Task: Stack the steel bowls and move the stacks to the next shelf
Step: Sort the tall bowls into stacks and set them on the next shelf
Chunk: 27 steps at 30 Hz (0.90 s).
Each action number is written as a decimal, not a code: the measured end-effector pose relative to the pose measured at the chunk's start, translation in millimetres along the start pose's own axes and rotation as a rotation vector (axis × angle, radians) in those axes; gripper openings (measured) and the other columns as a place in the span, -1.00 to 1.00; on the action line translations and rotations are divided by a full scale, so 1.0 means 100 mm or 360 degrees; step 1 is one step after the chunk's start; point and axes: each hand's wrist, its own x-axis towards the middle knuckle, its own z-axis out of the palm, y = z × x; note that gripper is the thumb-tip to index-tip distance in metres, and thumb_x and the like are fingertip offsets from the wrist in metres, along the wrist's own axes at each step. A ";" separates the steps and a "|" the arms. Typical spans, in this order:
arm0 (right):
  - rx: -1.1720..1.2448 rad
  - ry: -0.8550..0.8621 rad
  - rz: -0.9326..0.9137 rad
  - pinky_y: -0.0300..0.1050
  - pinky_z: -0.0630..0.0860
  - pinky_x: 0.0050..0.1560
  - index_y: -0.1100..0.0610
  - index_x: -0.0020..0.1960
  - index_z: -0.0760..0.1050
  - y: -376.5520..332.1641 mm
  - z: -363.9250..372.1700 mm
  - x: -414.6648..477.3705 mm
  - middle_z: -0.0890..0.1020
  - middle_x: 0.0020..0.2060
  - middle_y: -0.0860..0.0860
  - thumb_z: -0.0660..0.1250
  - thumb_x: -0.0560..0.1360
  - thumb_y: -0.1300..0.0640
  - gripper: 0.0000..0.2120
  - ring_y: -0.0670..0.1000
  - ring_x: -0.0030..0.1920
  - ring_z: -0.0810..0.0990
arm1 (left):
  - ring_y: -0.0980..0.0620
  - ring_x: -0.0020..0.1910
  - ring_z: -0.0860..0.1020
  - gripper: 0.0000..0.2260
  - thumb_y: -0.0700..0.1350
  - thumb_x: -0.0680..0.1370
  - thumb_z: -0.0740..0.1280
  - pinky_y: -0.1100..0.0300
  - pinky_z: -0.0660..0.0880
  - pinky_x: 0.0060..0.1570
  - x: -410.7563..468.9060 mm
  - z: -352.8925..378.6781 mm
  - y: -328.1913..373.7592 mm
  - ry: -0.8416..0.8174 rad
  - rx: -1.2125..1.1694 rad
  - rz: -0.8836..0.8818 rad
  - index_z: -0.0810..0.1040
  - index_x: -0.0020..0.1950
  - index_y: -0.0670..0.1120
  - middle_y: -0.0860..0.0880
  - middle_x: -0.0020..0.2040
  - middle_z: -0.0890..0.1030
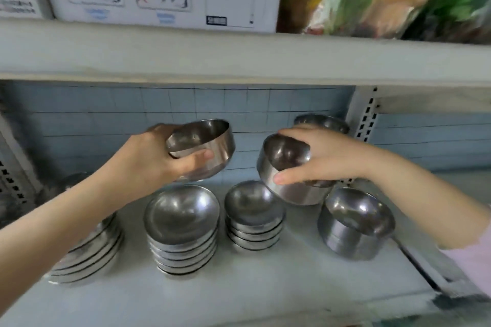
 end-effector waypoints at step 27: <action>0.0365 -0.0228 -0.0017 -0.01 0.14 0.54 -0.22 0.59 -0.06 1.90 0.41 -0.43 0.11 0.58 -0.20 0.36 0.04 -0.59 0.25 -0.08 0.55 0.11 | 0.04 0.18 0.45 -0.11 0.51 0.19 0.18 0.22 0.27 0.14 0.19 1.37 1.09 -0.0081 0.0216 0.0045 0.43 0.38 0.01 0.07 0.19 0.49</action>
